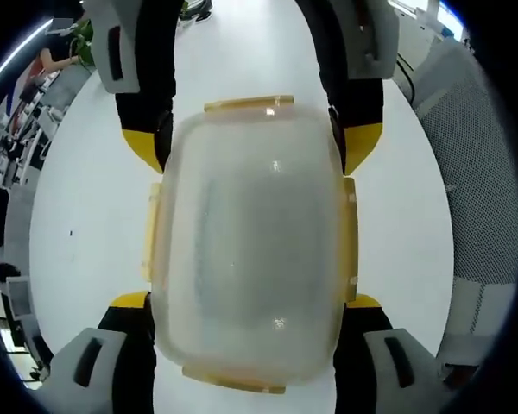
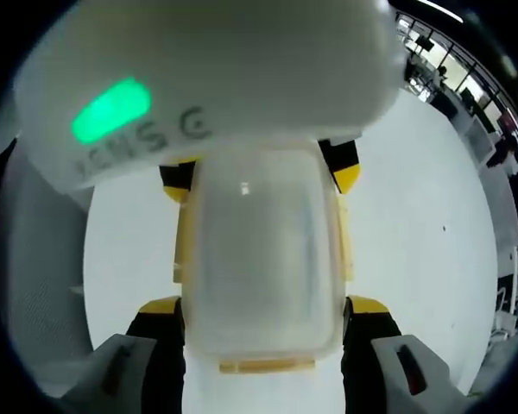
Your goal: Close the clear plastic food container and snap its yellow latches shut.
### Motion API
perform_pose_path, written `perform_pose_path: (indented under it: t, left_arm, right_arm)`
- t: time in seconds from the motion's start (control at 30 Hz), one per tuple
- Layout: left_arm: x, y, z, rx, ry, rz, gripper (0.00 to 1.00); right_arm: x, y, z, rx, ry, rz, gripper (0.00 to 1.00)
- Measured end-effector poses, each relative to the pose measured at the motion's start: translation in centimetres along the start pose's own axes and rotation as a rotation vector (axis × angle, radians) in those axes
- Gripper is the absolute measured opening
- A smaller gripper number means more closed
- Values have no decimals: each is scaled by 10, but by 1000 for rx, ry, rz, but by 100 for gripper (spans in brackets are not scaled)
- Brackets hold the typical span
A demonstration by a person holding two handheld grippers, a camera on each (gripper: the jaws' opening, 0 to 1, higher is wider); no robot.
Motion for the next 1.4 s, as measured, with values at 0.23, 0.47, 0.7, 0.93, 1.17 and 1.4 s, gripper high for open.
perform_pose_path:
  t: [0.23, 0.47, 0.7, 0.93, 1.17, 1.4]
  left_arm:
    - [2, -1, 9, -6, 21, -11, 86]
    - [3, -2, 17, 17, 15, -4, 87]
    - [5, 1, 23, 48, 34, -14, 85]
    - [5, -1, 30, 44, 40, -13, 85]
    - [4, -3, 38, 44, 35, -13, 85]
    - [4, -3, 40, 45, 34, -12, 85]
  right_arm:
    - [-1, -2, -10, -12, 21, 9, 74]
    - [-2, -2, -16, -16, 27, 4, 74]
    - [-2, -2, -23, -13, 25, 2, 74]
    - [-2, -4, -31, -14, 30, 1, 74]
    - [-2, -4, -38, -8, 25, -2, 75]
    - [-2, -4, -39, -6, 22, -4, 75]
Point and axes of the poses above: the point that each gripper's makers call its tool centre point, and the gripper's own axes: y roughly backward along the fingers, z roughly to its left, x roughly out of its underside, the point moved 6 cm from there along y, roughly backward along the fingers, and after that the axes turned 14 degrees about -z, right-handed, at the moved point
